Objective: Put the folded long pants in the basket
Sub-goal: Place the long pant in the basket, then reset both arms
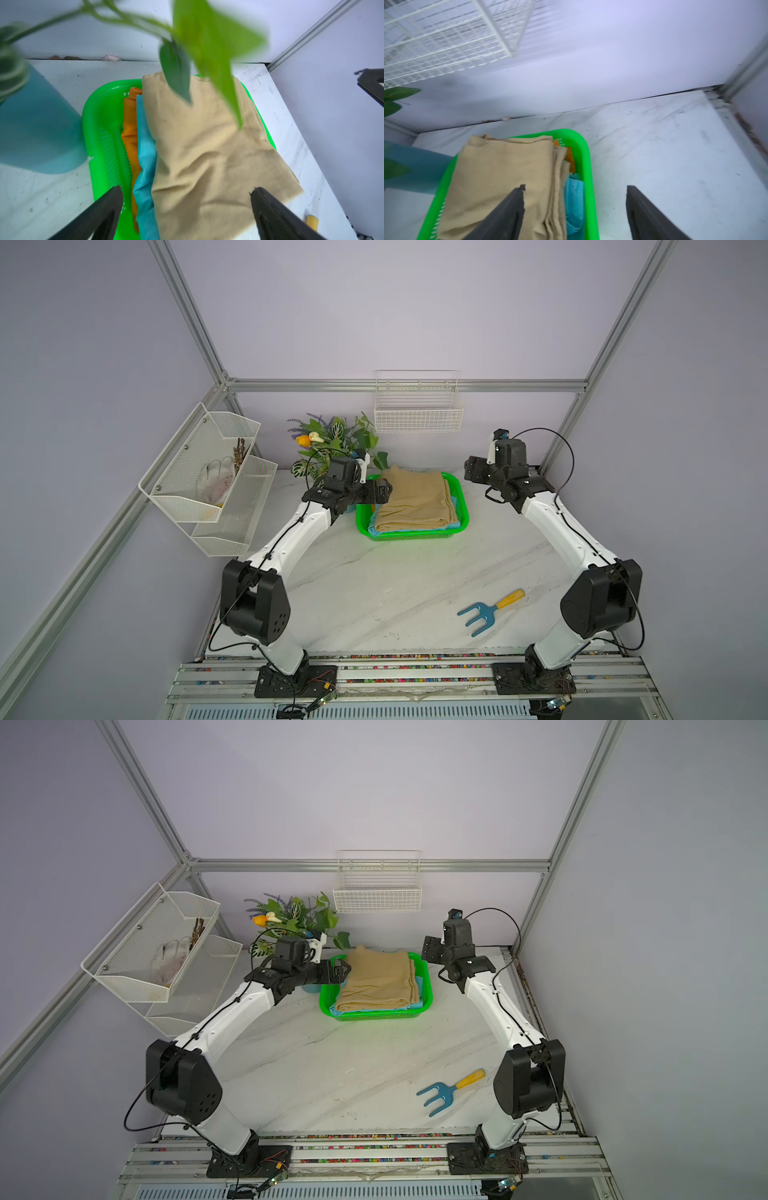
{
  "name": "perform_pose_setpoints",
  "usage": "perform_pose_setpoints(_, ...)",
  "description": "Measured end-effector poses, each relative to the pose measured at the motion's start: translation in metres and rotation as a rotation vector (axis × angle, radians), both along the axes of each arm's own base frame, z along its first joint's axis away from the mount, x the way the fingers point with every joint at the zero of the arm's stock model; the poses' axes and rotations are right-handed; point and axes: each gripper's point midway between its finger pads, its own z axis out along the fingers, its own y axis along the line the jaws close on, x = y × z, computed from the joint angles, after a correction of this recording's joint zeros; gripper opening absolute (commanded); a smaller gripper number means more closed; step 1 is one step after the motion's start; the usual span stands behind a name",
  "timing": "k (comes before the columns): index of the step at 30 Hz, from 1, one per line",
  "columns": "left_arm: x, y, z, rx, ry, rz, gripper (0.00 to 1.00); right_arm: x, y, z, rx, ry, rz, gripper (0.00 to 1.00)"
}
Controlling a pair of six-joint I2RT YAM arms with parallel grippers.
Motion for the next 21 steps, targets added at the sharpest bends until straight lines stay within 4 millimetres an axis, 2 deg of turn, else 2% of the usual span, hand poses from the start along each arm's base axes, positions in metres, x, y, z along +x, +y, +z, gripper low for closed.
perform_pose_setpoints(1, -0.012, 0.006, -0.002, 0.016, -0.033, -0.001, 1.0, -0.007, -0.013, -0.008, -0.025, -0.012, -0.039, 0.82)
perform_pose_setpoints(3, -0.034, 0.022, -0.015, 0.059, -0.072, 0.021, 1.0, -0.026, -0.036, -0.037, -0.083, -0.004, -0.102, 0.83)
perform_pose_setpoints(6, -0.059, 0.05, -0.053, 0.158, -0.113, 0.071, 1.0, -0.052, -0.061, -0.09, -0.173, 0.058, -0.169, 0.83)
perform_pose_setpoints(8, -0.071, 0.07, -0.083, 0.248, -0.139, 0.093, 1.0, -0.065, -0.069, -0.123, -0.217, 0.107, -0.187, 0.82)
perform_pose_setpoints(12, -0.084, 0.106, -0.127, 0.375, -0.145, 0.154, 1.0, -0.084, -0.072, -0.165, -0.226, 0.104, -0.18, 0.82)
perform_pose_setpoints(14, -0.083, 0.132, -0.136, 0.383, -0.134, 0.237, 1.0, -0.096, -0.07, -0.182, -0.218, 0.079, -0.157, 0.82)
perform_pose_setpoints(16, -0.077, 0.16, -0.136, 0.379, -0.135, 0.322, 1.0, -0.102, -0.066, -0.192, -0.218, 0.059, -0.127, 0.82)
perform_pose_setpoints(19, -0.064, 0.191, -0.131, 0.38, -0.169, 0.413, 1.0, -0.101, -0.061, -0.191, -0.222, -0.005, -0.087, 0.82)
perform_pose_setpoints(21, -0.055, 0.199, -0.13, 0.373, -0.198, 0.432, 1.0, -0.099, -0.057, -0.184, -0.227, -0.071, -0.066, 0.82)
